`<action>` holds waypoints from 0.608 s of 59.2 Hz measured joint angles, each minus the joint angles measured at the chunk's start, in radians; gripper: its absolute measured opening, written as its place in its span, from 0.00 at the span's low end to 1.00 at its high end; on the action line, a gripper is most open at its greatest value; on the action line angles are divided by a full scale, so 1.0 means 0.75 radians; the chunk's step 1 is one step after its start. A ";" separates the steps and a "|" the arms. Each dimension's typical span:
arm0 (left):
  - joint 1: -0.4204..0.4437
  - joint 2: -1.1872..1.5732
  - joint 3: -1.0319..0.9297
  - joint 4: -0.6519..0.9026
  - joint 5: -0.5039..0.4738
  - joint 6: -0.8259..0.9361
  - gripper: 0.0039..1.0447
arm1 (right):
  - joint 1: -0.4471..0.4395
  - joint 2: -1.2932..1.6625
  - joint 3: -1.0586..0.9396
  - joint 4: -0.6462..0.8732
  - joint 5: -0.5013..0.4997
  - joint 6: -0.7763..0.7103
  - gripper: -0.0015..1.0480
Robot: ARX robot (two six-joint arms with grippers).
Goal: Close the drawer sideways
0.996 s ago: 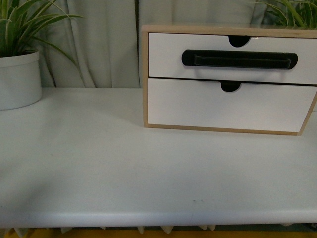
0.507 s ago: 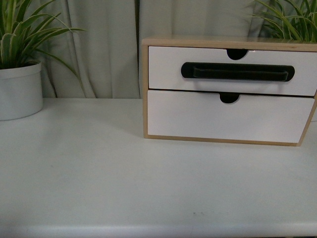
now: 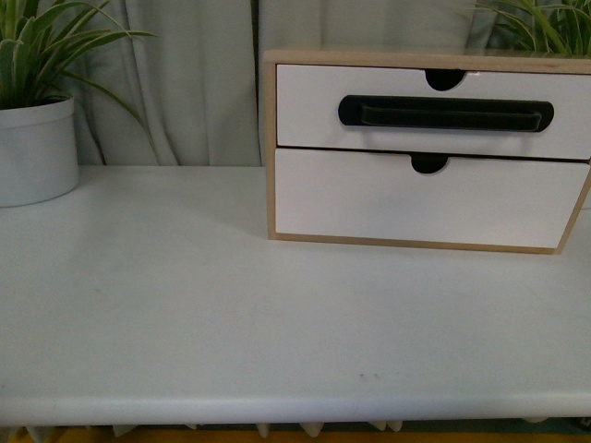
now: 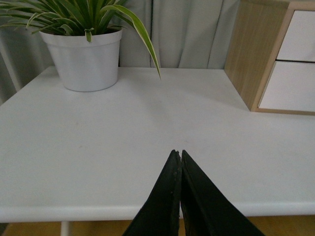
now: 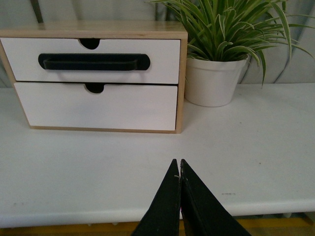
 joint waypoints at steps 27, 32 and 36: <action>-0.001 -0.273 -0.022 -0.251 0.000 -0.006 0.04 | -0.003 -0.069 -0.098 0.018 0.004 0.006 0.01; -0.001 -0.275 -0.022 -0.251 -0.001 -0.006 0.04 | -0.003 -0.078 -0.109 0.018 0.004 0.006 0.01; 0.000 -0.275 -0.022 -0.252 0.000 -0.006 0.04 | -0.003 -0.087 -0.119 0.020 0.004 0.006 0.01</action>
